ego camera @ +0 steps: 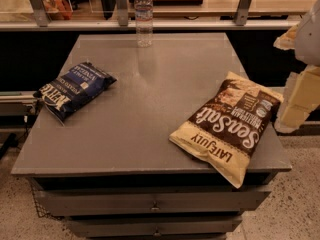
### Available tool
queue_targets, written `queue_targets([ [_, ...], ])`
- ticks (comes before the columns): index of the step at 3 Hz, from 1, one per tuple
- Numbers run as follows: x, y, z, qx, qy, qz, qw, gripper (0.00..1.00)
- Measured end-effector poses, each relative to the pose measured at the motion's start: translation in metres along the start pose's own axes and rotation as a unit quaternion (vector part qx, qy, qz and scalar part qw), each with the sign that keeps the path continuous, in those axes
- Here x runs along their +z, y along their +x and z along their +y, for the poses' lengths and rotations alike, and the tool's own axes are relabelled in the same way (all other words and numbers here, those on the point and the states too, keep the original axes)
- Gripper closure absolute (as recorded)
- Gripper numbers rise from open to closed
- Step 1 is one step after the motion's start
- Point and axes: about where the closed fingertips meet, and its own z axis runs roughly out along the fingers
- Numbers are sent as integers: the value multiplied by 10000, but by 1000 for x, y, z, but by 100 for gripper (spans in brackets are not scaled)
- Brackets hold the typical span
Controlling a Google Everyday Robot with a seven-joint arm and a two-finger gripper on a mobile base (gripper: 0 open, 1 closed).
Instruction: Move water bottle near brown chip bag
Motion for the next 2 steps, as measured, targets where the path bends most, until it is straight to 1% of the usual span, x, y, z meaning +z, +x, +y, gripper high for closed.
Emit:
queue_targets([
  [1,0,0,0,0,1,0,10000,0],
  [2,8,-15,-14,48,45,-241,9997,0],
])
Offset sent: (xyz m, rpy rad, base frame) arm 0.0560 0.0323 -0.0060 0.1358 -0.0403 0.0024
